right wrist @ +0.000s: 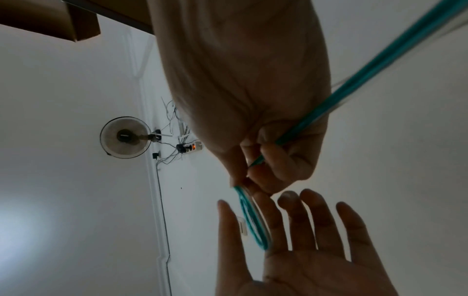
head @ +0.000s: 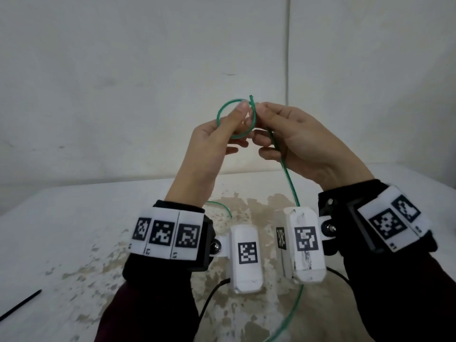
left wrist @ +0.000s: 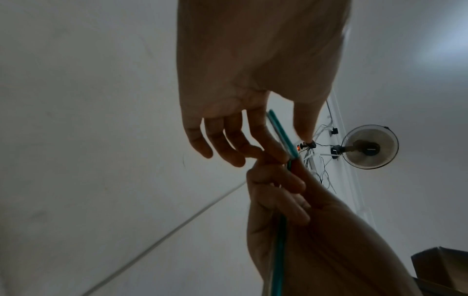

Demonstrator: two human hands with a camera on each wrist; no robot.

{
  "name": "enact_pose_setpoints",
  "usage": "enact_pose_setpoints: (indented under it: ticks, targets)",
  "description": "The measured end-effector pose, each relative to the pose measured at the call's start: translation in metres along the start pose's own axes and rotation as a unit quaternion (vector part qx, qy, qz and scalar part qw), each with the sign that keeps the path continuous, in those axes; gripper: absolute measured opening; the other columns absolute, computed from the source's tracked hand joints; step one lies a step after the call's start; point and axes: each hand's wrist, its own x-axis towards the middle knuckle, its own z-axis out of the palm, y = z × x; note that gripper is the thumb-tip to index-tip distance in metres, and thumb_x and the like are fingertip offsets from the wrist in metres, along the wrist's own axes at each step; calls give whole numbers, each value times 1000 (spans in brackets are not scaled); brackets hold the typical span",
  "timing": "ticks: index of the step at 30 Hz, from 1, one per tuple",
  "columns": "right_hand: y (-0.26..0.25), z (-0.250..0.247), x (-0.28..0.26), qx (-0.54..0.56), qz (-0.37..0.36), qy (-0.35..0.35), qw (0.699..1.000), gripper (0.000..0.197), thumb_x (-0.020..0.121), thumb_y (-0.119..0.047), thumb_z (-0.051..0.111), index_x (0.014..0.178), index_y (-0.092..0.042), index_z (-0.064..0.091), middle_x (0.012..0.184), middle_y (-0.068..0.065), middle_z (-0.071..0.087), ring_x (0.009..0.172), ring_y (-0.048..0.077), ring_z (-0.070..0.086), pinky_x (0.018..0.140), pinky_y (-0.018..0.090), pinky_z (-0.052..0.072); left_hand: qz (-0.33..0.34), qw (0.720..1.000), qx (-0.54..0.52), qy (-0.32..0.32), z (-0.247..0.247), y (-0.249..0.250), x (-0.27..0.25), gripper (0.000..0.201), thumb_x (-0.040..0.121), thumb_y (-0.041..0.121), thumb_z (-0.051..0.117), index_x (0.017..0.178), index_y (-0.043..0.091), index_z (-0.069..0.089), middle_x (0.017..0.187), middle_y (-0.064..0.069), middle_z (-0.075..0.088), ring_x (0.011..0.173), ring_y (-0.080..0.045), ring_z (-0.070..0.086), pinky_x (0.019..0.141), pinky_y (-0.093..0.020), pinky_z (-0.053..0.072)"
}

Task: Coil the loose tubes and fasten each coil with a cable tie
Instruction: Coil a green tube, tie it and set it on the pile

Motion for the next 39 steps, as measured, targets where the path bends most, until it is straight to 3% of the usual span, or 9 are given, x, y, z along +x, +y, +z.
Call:
enact_pose_setpoints:
  ticks: [3, 8, 13, 17, 21, 24, 30, 34, 39]
  targets:
    - [-3, -5, -4, -80, 4, -50, 996, 27, 102, -22, 40, 88, -4, 55, 64, -9, 56, 54, 6, 39, 46, 16, 31, 9, 1000, 1, -8, 3, 2, -2, 50, 91, 38, 55, 45, 21, 60, 53, 4, 59, 58, -16, 54, 69, -28, 49]
    - [-12, -15, -12, -178, 31, -75, 981, 32, 100, -23, 41, 97, 5, 57, 62, -10, 49, 53, 5, 30, 46, 13, 29, 85, 994, 61, -42, 4, -3, -3, 42, 97, 20, 50, 58, 5, 55, 56, -2, 52, 53, -14, 49, 58, -22, 42]
    - [-15, -18, -17, -277, 48, -63, 958, 25, 96, -25, 49, 77, -13, 61, 50, -17, 42, 49, 2, 35, 48, 13, 31, -17, 991, -11, -132, -3, -5, 0, 32, 98, 11, 44, 69, 5, 55, 64, -5, 47, 56, -13, 37, 54, -22, 30]
    - [-16, -18, -18, -262, 62, -61, 961, 24, 96, -19, 52, 77, -9, 64, 52, -16, 49, 53, 4, 35, 49, 16, 30, -27, 983, 28, -181, -14, -4, -2, 31, 97, 18, 46, 73, 2, 57, 58, 0, 36, 49, -10, 28, 51, -13, 33]
    - [-13, -14, -15, -283, 62, -40, 956, 22, 94, -20, 55, 80, -8, 67, 63, -8, 55, 54, 4, 39, 49, 16, 33, -26, 980, 89, -178, -18, -2, -3, 27, 95, 19, 51, 84, -4, 61, 51, 8, 33, 47, -8, 29, 55, -17, 34]
    - [-11, -12, -13, -303, 52, -20, 951, 18, 91, -18, 58, 83, -4, 65, 62, -3, 51, 52, 8, 38, 48, 17, 33, -41, 977, 109, -178, -21, -1, -5, 24, 93, 17, 55, 73, 6, 59, 51, 8, 34, 45, -7, 30, 55, -18, 35]
    - [-14, -13, -12, -269, 25, 9, 963, 24, 96, -17, 52, 79, -7, 66, 66, 3, 44, 56, 9, 36, 49, 17, 33, -37, 986, 67, -146, -23, -2, -2, 27, 90, 14, 59, 63, 14, 60, 51, 5, 46, 41, -9, 39, 59, -26, 37]
    - [-11, -8, -9, -250, 49, 13, 967, 34, 99, -26, 46, 84, -7, 69, 66, 2, 45, 54, 8, 36, 47, 17, 32, -2, 998, 22, -54, -15, -3, 0, 28, 91, 13, 59, 63, 10, 57, 51, 4, 50, 42, -9, 46, 51, -18, 44]
    - [-3, 0, -6, -193, 99, 5, 976, 40, 102, -33, 38, 84, -14, 68, 78, -3, 53, 59, 6, 42, 49, 15, 37, 55, 996, 23, 71, -3, -8, 3, 24, 91, 15, 63, 69, 6, 59, 47, 5, 55, 43, -10, 51, 54, -23, 47]
